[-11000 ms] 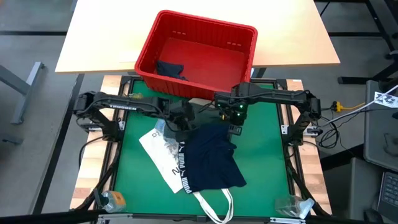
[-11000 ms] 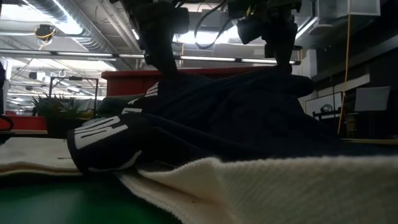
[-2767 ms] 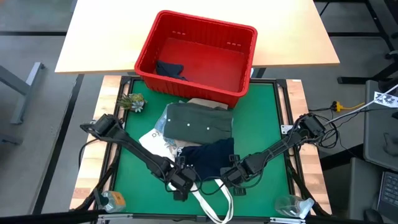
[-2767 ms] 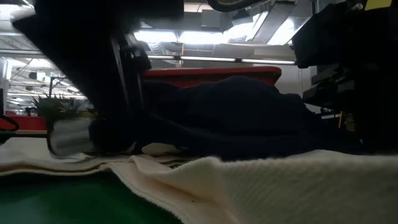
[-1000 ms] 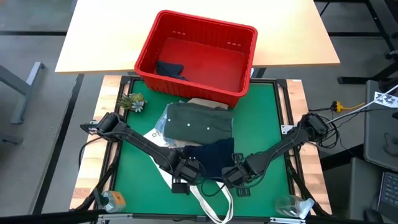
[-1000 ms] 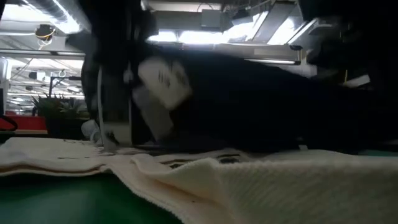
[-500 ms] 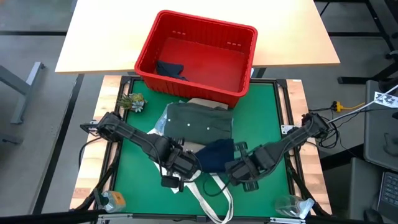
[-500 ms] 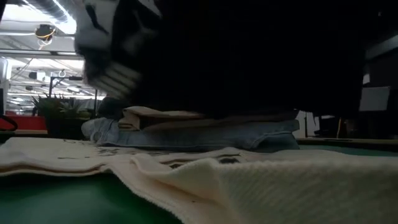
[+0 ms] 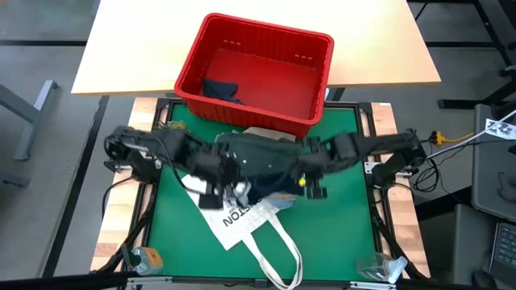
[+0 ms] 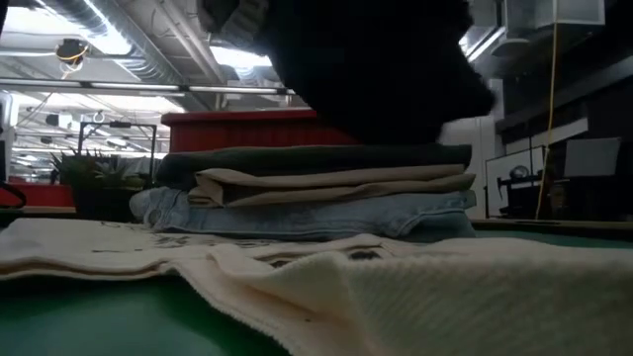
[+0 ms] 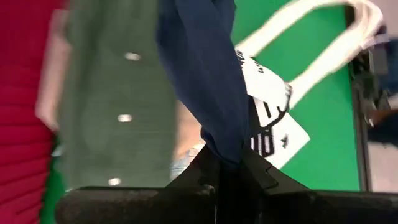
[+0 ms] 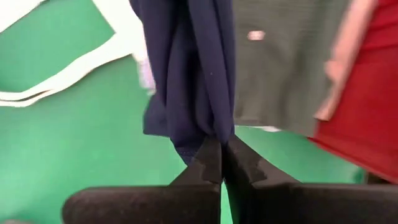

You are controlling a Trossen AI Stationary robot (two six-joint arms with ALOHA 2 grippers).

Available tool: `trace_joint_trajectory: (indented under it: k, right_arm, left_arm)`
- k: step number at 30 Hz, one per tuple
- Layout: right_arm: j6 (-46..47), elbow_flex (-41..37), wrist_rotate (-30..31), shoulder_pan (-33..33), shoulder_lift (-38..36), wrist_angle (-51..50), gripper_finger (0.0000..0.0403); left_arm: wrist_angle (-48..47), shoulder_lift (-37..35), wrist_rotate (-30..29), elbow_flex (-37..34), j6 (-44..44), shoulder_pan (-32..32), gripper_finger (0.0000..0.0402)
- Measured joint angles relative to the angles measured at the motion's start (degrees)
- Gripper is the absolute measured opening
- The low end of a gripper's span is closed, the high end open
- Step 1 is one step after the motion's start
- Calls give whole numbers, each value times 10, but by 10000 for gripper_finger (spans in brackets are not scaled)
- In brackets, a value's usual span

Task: Fold Laundry from Bin
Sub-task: Stack the dark blue boxers on top of the green shirt

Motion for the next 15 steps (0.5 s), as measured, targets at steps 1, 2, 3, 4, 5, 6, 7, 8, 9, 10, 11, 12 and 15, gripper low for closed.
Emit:
trace_joint_trajectory:
  k: [1, 2, 3, 4, 5, 6, 7, 8, 9, 10, 11, 12, 15]
  right_arm:
    - [-10, 0, 5, -15, -4, 0, 0]
    - [-18, 0, 9, -30, -11, 0, 0]
    - [-28, 0, 16, -44, -16, 0, 0]
    - [-37, 0, 18, -60, -22, 0, 0]
    - [-43, 0, 22, -75, -27, 0, 0]
    - [-53, 0, 25, -89, -30, 0, 0]
    - [-61, 0, 27, -104, -32, 0, 0]
    - [-70, 0, 32, -117, -33, 0, 0]
    - [-78, 0, 36, -130, -34, 1, 0]
    - [-85, 0, 40, -142, -35, 1, 0]
    - [-92, 0, 40, -155, -36, 1, 0]
    - [-99, 0, 41, -166, -37, 1, 0]
    - [-120, 0, 43, -193, -37, 1, 0]
  left_arm:
    - [0, -11, -5, 0, 2, 10, 15]
    - [0, -21, -6, 0, 9, 22, 15]
    - [0, -29, -6, 0, 18, 34, 15]
    - [0, -37, -7, 0, 29, 47, 15]
    - [0, -43, -8, 0, 38, 60, 15]
    - [0, -48, -8, 0, 49, 74, 15]
    - [0, -53, -8, 0, 63, 90, 15]
    - [0, -56, -8, 0, 77, 105, 15]
    - [0, -59, -9, 0, 91, 120, 16]
    - [0, -61, -9, 0, 107, 137, 16]
    - [1, -61, -8, 0, 123, 152, 16]
    - [1, -62, -7, 0, 138, 167, 16]
    - [1, -61, -5, 0, 180, 211, 16]
